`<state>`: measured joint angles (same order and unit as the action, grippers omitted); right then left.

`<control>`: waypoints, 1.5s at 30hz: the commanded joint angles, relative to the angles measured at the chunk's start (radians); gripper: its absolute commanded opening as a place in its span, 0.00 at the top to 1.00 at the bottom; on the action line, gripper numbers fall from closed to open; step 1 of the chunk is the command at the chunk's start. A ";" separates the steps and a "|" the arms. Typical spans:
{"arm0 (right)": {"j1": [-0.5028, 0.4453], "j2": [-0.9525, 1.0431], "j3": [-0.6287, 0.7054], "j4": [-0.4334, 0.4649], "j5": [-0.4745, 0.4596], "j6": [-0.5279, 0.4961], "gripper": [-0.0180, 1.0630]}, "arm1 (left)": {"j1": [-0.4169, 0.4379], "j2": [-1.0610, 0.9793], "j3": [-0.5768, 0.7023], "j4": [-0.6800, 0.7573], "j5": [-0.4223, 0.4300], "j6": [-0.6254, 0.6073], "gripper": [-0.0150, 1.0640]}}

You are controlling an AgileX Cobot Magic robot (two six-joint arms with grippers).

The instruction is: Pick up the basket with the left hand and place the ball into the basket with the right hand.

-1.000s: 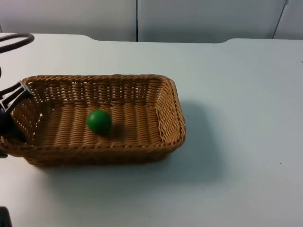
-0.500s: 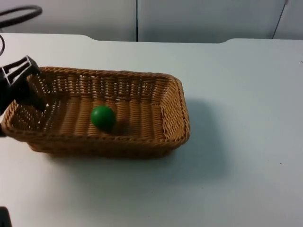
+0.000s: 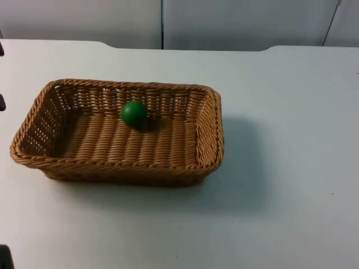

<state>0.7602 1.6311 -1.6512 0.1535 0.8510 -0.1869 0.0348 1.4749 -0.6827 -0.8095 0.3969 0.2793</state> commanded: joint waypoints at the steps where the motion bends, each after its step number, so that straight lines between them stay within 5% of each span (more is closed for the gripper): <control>1: 0.005 -0.007 -0.004 0.001 -0.016 -0.006 0.99 | 0.016 -0.010 -0.003 0.012 0.022 0.002 0.62; 5: 0.005 -0.009 -0.004 0.001 -0.016 -0.006 0.99 | 0.042 -0.047 -0.003 0.014 0.027 0.041 0.77; 8: 0.005 -0.013 -0.004 -0.001 -0.016 -0.006 0.99 | 0.042 -0.174 -0.003 0.037 0.059 0.221 0.99; 17: 0.005 -0.019 -0.004 -0.003 -0.016 -0.022 0.99 | 0.040 -0.671 0.044 0.198 0.323 0.221 0.99; 28: 0.005 -0.065 -0.004 -0.015 -0.027 -0.022 0.99 | 0.040 -1.219 0.090 0.474 0.559 -0.044 0.99; 39: 0.005 -0.065 -0.004 -0.024 -0.002 -0.022 0.99 | 0.040 -1.347 0.124 0.700 0.666 -0.133 0.99; 45: 0.005 -0.129 -0.004 -0.249 0.075 0.044 0.99 | 0.040 -1.429 0.169 0.714 0.683 -0.161 0.99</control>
<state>0.7602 1.5285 -1.6512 -0.0555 0.9154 -0.1573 0.0743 0.0652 -0.5167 -0.0974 1.0826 0.1313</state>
